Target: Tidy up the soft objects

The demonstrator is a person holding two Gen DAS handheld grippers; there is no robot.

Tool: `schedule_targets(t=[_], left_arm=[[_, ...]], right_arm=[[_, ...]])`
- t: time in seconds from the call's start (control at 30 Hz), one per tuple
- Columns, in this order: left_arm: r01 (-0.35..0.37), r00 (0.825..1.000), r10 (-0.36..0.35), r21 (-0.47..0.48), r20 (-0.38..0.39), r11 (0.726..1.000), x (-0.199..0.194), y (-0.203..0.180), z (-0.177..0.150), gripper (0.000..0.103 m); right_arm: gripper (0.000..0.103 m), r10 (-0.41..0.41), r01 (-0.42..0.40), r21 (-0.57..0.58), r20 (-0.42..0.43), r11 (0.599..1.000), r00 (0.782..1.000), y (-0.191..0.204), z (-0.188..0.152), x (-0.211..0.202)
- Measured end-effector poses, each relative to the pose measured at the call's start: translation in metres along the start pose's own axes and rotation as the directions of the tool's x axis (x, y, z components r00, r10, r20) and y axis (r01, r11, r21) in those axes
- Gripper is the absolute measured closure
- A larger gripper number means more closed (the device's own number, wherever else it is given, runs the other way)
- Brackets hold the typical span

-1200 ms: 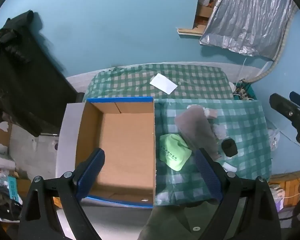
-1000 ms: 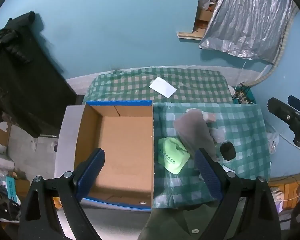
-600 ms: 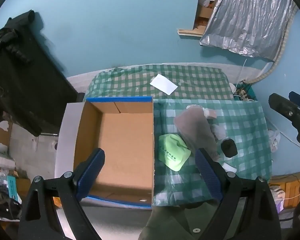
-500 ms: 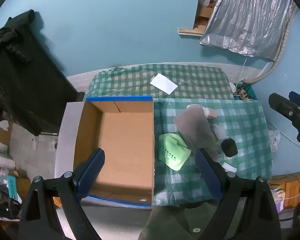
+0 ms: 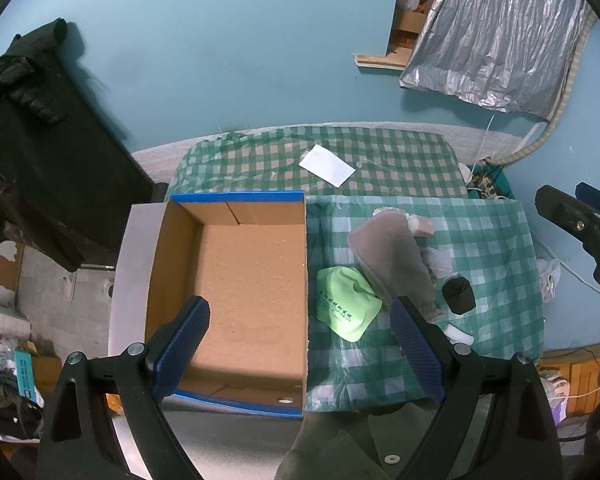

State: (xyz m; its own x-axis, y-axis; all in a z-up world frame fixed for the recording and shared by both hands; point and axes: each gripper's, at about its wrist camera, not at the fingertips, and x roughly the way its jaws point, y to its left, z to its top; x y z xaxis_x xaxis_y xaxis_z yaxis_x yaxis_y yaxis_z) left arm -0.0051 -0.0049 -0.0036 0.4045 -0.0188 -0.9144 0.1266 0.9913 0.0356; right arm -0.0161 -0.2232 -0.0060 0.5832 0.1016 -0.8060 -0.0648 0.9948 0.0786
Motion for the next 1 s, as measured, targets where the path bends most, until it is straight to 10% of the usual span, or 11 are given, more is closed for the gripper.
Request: schedule_targets(t=[1.0], left_arm=[[-0.005,1.0,0.005,0.007,-0.006,1.0,0.0088,-0.0018,-0.0039,0.01]], right_arm=[[0.002,0.002,-0.002,0.004,-0.006,1.0,1.0,-0.0011,-0.0013,0.0037]])
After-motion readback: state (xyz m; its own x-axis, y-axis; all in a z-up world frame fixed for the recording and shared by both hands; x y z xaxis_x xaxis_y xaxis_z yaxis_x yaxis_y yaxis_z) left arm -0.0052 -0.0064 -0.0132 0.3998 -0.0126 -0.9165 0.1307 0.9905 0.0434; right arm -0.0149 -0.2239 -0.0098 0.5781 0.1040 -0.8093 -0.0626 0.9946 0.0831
